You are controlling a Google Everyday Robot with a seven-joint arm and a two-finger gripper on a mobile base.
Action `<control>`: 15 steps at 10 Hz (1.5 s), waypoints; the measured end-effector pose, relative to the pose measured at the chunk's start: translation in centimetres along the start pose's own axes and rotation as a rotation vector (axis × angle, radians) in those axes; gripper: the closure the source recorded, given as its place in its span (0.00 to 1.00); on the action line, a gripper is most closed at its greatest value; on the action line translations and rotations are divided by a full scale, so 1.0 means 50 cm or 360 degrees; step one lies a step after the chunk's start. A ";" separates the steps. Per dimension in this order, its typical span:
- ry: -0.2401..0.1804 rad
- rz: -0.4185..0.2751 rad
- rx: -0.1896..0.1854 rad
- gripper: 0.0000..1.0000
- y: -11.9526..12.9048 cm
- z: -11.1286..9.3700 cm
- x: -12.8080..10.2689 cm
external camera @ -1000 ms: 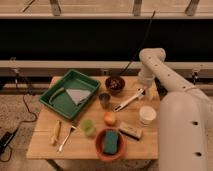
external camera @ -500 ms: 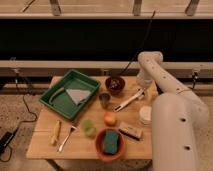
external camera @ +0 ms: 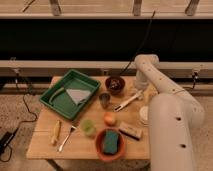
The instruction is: Place brush in metal cup
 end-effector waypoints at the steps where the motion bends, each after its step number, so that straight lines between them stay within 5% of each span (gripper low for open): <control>1: -0.0008 -0.0008 -0.0007 0.20 -0.003 0.005 -0.010; 6: -0.0051 -0.0022 -0.0022 0.26 -0.014 0.028 -0.042; 12: -0.0107 0.0008 -0.0004 0.88 -0.012 0.039 -0.060; 15: -0.0123 0.0023 0.0038 1.00 -0.015 -0.009 -0.055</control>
